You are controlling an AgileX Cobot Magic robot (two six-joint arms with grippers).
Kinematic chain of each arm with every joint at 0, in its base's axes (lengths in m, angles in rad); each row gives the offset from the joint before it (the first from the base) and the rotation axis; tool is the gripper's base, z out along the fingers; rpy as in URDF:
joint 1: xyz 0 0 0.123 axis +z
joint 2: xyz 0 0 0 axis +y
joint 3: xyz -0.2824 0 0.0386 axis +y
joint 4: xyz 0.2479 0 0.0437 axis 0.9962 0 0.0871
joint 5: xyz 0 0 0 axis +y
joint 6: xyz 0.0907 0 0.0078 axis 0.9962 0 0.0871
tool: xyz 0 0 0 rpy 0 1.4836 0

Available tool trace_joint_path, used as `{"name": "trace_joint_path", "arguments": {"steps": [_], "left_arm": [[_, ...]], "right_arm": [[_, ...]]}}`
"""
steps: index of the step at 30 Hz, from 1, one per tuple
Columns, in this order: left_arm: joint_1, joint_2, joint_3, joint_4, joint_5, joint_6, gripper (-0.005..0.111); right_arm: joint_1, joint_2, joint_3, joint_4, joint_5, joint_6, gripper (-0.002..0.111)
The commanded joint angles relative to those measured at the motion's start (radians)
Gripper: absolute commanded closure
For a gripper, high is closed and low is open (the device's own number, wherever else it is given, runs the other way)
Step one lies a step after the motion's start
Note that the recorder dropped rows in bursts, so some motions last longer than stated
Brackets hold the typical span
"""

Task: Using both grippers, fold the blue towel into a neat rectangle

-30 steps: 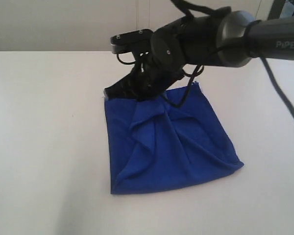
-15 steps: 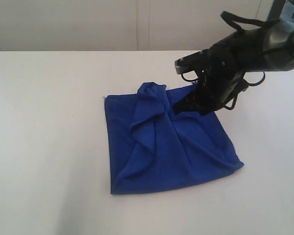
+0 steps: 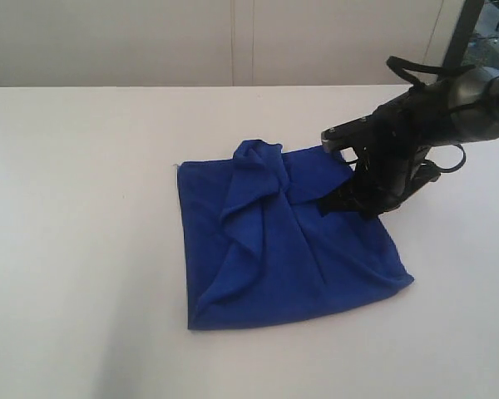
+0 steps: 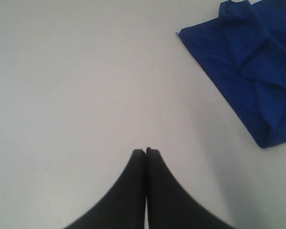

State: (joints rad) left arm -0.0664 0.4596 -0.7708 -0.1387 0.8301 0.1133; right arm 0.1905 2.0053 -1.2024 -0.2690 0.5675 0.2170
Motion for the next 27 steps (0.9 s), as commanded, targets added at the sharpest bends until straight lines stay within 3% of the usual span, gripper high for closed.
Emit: {"name": "trace_joint_path", "arguments": {"steps": [1, 12, 27], "left_arm": [[0.004, -0.007, 0.005, -0.006, 0.008, -0.002, 0.107], [0.004, -0.007, 0.005, -0.006, 0.008, -0.002, 0.107], [0.004, -0.007, 0.005, -0.006, 0.008, -0.002, 0.107]], "right_arm": [[-0.017, 0.014, 0.016, -0.033, 0.092, 0.047, 0.108], [-0.022, 0.014, 0.016, -0.096, 0.214, 0.075, 0.108], [-0.022, -0.111, 0.016, -0.098, 0.22, 0.102, 0.108]]}}
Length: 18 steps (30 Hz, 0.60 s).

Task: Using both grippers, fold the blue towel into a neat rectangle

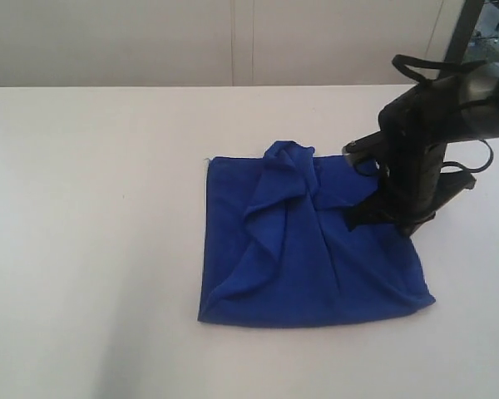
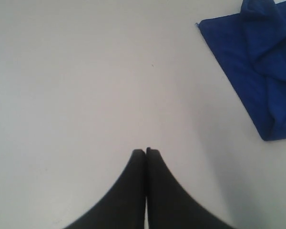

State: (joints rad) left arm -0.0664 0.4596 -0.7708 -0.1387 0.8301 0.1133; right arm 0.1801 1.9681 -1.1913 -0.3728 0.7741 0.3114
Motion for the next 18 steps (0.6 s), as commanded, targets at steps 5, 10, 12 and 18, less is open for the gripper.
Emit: {"name": "trace_joint_path", "arguments": {"steps": [5, 10, 12, 18], "left_arm": [[0.004, -0.007, 0.005, -0.006, 0.008, -0.002, 0.107], [0.004, -0.007, 0.005, -0.006, 0.008, -0.002, 0.107], [0.004, -0.007, 0.005, -0.006, 0.008, -0.002, 0.107], [0.004, -0.007, 0.005, -0.006, 0.008, -0.002, 0.107]], "right_arm": [[-0.011, -0.187, 0.043, 0.067, 0.076, -0.034, 0.108], [-0.009, -0.214, 0.166, 0.119, 0.038, -0.047, 0.108], [-0.009, -0.214, 0.21, 0.148, 0.007, -0.047, 0.108], [-0.009, -0.214, 0.28, 0.16, -0.013, -0.047, 0.108]]}}
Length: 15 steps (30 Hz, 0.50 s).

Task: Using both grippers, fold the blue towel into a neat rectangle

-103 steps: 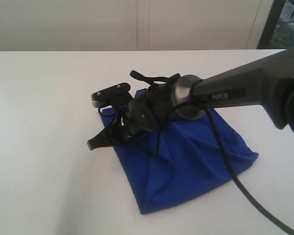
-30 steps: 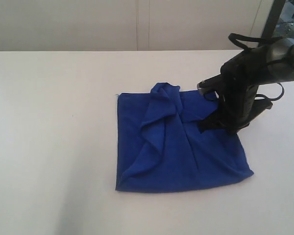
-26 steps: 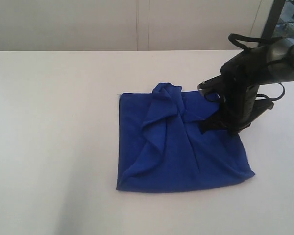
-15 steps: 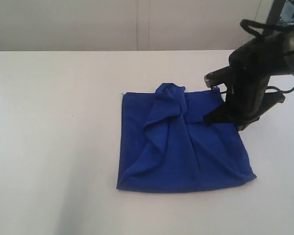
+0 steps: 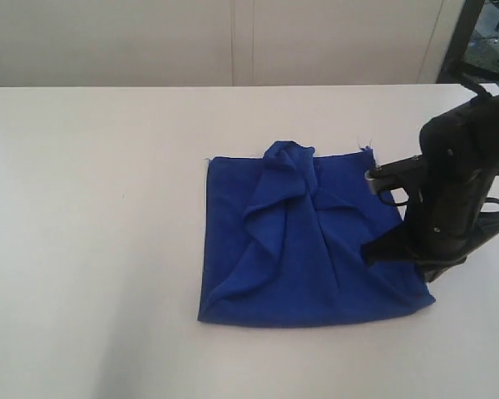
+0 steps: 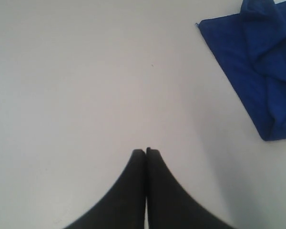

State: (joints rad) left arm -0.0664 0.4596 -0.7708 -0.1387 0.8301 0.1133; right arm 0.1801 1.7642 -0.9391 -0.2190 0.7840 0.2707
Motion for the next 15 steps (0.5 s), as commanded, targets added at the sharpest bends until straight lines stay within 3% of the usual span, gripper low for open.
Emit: {"name": "trace_joint_path", "arguments": {"steps": [1, 15], "left_arm": [[0.004, -0.007, 0.005, -0.006, 0.008, -0.002, 0.107], [0.004, -0.007, 0.005, -0.006, 0.008, -0.002, 0.107]], "right_arm": [[-0.009, -0.01, 0.035, 0.006, -0.028, -0.007, 0.108], [-0.009, -0.011, 0.054, -0.038, 0.092, -0.046, 0.108]]}}
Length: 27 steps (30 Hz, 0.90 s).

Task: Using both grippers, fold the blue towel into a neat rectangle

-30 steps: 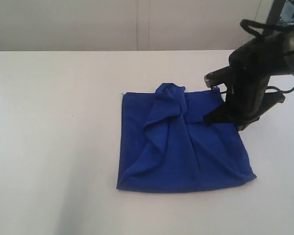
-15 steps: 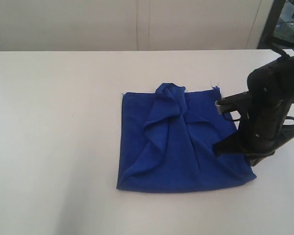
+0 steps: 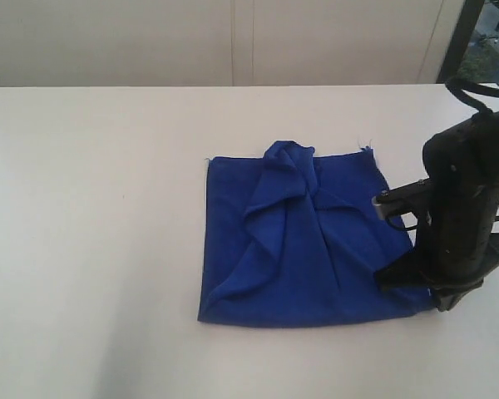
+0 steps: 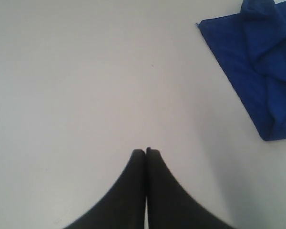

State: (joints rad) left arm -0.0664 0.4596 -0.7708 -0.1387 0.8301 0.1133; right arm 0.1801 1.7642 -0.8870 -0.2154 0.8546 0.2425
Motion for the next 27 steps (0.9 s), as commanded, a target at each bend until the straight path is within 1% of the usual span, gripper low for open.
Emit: {"name": "trace_joint_path", "arguments": {"steps": [1, 3, 6, 10, 14, 17, 23, 27], "left_arm": [[0.004, -0.007, 0.005, -0.006, 0.008, -0.002, 0.107], [0.004, -0.007, 0.005, -0.006, 0.008, -0.002, 0.107], [0.004, -0.007, 0.005, -0.006, 0.008, -0.002, 0.107], [0.004, -0.007, 0.005, -0.006, 0.008, -0.002, 0.107], [0.004, -0.007, 0.005, -0.006, 0.008, -0.002, 0.107], [0.004, -0.007, 0.005, -0.006, 0.008, -0.002, 0.107], [0.004, -0.007, 0.005, -0.006, 0.008, -0.002, 0.107], [0.004, -0.007, 0.005, -0.006, 0.008, -0.002, 0.107]], "right_arm": [[-0.009, -0.016, 0.0, -0.057, 0.022, -0.009, 0.108], [-0.009, -0.038, 0.0, -0.093, -0.005, 0.019, 0.108], [-0.009, -0.076, 0.0, -0.093, -0.057, 0.03, 0.108], [-0.009, -0.096, 0.002, -0.025, -0.124, 0.024, 0.108], [-0.009, -0.089, 0.028, 0.053, -0.182, -0.038, 0.108], [-0.009, -0.066, 0.041, 0.077, -0.176, -0.051, 0.108], [-0.009, -0.017, 0.039, 0.077, -0.083, -0.063, 0.108], [-0.009, -0.017, 0.039, 0.077, -0.072, -0.063, 0.108]]}}
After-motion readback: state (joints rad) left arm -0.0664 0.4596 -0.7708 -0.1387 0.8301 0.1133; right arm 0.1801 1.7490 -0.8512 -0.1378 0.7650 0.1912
